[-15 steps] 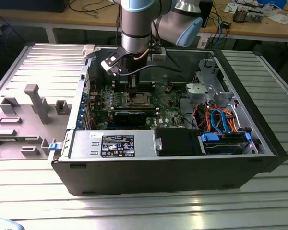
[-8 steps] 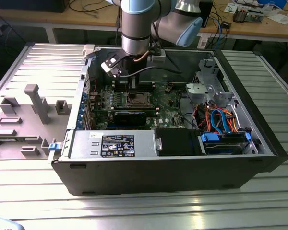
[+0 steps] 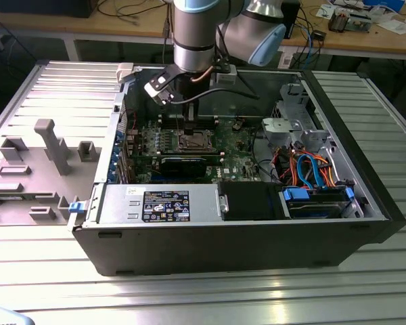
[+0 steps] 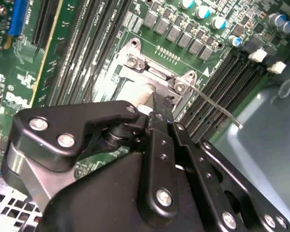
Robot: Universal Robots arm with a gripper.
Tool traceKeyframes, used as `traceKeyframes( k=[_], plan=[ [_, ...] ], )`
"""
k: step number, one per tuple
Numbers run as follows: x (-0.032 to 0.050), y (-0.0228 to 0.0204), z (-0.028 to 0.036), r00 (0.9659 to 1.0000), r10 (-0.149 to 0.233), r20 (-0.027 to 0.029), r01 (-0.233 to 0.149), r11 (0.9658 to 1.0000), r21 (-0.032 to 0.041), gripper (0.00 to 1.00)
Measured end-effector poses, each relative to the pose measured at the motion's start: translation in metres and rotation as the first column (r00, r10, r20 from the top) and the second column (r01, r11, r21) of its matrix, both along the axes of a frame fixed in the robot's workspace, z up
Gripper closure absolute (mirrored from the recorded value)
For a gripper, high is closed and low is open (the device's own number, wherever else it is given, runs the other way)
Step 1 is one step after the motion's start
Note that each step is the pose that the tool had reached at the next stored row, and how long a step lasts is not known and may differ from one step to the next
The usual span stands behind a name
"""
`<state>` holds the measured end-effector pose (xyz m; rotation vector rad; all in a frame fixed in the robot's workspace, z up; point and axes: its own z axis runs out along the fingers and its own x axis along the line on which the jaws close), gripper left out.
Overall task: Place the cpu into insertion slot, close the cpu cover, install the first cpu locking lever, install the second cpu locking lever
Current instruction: 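Close the cpu cover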
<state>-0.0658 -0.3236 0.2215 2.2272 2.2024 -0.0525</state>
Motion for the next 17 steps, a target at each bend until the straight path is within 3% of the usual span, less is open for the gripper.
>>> traceKeyframes(
  k=[17],
  plan=[
    [0.0007,0.0000,0.0073,1.0000,0.000,0.0000,0.000,1.0000,0.0000,0.89]
  ],
)
